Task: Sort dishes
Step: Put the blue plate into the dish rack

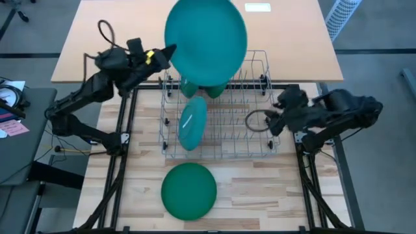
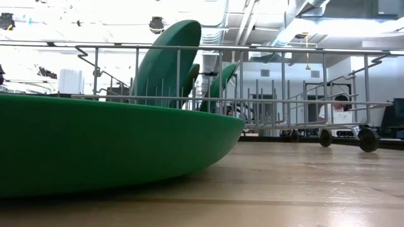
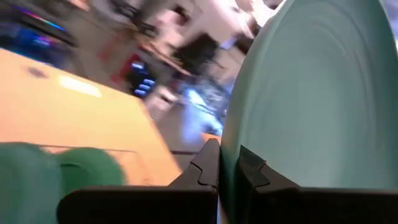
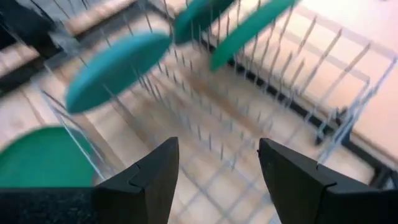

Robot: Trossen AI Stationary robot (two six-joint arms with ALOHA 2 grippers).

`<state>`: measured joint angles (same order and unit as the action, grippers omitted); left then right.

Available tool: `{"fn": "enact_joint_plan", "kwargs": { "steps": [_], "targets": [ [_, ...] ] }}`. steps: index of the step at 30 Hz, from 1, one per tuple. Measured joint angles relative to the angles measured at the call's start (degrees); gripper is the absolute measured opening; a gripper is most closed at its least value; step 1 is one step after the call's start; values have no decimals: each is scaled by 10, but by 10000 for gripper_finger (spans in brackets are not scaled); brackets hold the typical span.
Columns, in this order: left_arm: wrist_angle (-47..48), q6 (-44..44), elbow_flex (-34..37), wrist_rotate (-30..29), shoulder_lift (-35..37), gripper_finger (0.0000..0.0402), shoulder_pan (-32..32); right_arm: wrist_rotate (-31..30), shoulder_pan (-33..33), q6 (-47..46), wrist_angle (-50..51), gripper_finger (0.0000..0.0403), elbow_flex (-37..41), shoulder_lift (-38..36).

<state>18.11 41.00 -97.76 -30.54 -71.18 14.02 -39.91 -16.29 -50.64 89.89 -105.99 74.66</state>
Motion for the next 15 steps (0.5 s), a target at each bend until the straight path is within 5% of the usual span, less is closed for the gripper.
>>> {"fn": "enact_joint_plan", "kwargs": {
  "steps": [5,9,15],
  "targets": [
    [-60,-17,0,-84,-29,0,-18,58,-10,-19,1,225,87,1],
    [-158,-98,-8,-98,-67,0,-53,110,0,-52,1,225,147,-2],
    [-93,-150,-123,-103,-147,0,-96,150,48,-138,2,225,184,-10]
  ]
}}
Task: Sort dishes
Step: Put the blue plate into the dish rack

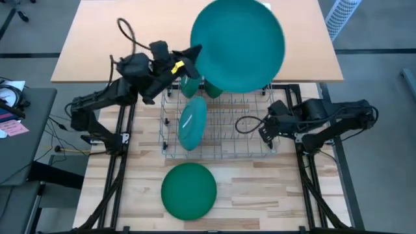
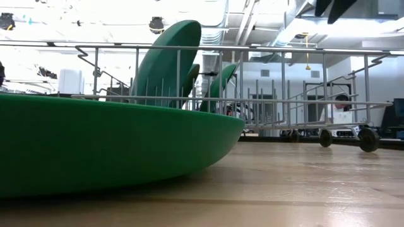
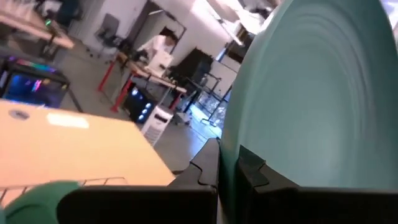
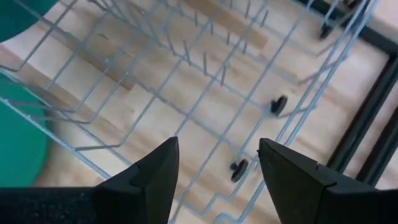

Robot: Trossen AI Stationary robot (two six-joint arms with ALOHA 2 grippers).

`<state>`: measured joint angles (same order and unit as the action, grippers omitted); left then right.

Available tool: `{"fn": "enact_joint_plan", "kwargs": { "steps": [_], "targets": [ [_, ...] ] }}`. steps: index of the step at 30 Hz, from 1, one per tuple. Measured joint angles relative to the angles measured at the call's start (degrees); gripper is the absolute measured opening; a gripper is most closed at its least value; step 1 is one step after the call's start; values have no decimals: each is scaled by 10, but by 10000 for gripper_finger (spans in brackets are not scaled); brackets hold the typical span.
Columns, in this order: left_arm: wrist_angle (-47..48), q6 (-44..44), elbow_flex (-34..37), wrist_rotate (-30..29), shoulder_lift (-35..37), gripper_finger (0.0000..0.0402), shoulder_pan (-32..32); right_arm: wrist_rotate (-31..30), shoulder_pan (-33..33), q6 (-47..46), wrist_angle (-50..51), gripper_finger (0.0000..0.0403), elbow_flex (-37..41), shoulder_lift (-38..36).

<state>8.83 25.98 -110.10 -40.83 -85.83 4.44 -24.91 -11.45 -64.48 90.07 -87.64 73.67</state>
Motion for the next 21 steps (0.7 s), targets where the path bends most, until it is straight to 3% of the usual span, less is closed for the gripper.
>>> {"fn": "enact_joint_plan", "kwargs": {
  "steps": [4,11,21],
  "targets": [
    [27,-83,-104,-2,-43,0,-35,40,43,-2,-7,225,0,0],
    [74,-183,-239,-52,-82,0,-54,43,110,49,-3,225,0,0],
    [137,-203,-249,-240,-44,0,-51,64,222,50,-36,225,0,0]
  ]
}}
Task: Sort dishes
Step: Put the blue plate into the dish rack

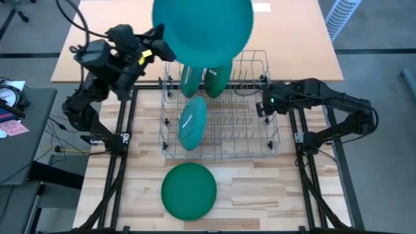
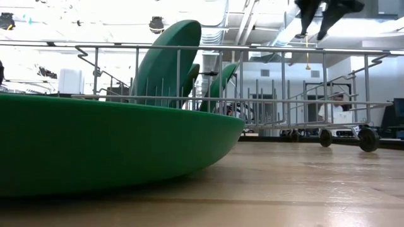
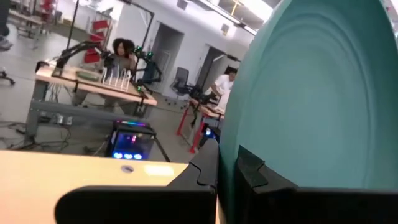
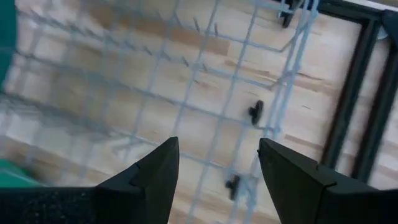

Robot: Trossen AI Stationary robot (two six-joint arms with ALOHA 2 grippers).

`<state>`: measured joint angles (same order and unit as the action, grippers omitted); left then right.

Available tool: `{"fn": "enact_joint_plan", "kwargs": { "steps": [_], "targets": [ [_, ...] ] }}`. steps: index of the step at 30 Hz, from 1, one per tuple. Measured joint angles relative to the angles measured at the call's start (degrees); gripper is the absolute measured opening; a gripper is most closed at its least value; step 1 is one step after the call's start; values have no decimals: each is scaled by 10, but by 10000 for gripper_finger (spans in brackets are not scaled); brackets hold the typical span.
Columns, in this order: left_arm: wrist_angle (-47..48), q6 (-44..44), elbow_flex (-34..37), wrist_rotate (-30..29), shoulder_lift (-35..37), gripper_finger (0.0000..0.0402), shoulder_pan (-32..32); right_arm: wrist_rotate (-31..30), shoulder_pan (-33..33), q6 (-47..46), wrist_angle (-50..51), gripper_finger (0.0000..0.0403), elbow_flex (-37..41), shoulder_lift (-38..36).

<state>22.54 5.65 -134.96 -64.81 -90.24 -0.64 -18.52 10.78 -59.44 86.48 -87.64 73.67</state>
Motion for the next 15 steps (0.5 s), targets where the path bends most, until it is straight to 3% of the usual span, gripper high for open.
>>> {"fn": "enact_joint_plan", "kwargs": {
  "steps": [4,9,15],
  "targets": [
    [37,24,-1,-5,15,0,0,8,45,31,-69,225,0,1],
    [76,55,-1,-6,16,0,0,65,105,103,-164,225,0,3],
    [118,59,0,2,17,0,0,124,139,102,-180,225,0,3]
  ]
}}
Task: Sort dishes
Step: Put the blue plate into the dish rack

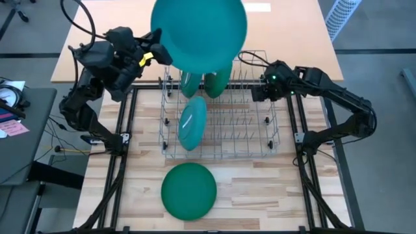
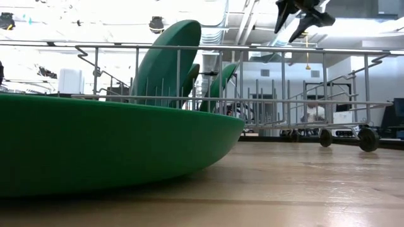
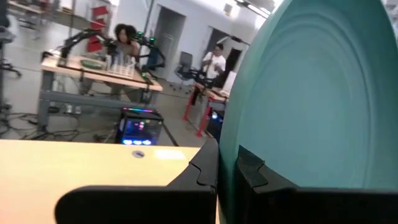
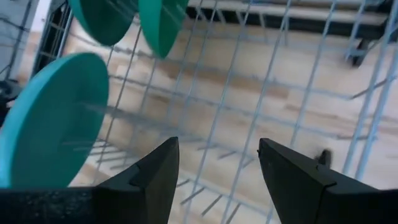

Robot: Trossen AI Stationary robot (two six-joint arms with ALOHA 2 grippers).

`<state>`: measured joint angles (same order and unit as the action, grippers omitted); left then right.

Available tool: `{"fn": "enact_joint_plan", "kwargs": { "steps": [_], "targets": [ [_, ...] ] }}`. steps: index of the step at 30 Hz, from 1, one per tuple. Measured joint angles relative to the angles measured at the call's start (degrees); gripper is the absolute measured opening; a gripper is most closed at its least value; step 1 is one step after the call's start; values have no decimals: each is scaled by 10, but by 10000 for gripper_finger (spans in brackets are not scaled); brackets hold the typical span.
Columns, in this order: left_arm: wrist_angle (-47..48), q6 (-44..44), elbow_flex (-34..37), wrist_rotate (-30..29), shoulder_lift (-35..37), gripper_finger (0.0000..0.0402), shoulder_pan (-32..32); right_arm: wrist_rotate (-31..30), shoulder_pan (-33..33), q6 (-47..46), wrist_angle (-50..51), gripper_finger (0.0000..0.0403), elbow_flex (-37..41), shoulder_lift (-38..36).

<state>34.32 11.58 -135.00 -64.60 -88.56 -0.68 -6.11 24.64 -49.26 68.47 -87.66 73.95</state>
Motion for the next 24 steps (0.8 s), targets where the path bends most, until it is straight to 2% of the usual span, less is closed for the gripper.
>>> {"fn": "enact_joint_plan", "kwargs": {
  "steps": [3,8,11,16,20,24],
  "targets": [
    [11,2,0,-12,4,0,1,32,-6,-2,4,225,0,0],
    [23,1,0,2,4,0,7,34,-33,-5,20,225,0,0],
    [53,45,0,51,8,0,20,42,-54,-42,41,225,0,0],
    [138,153,0,184,28,0,75,43,-93,-101,86,225,0,-2],
    [184,168,0,211,34,0,97,43,-103,-79,94,225,0,-2],
    [221,162,0,225,35,0,112,43,-84,-47,94,225,0,-2]
  ]
}}
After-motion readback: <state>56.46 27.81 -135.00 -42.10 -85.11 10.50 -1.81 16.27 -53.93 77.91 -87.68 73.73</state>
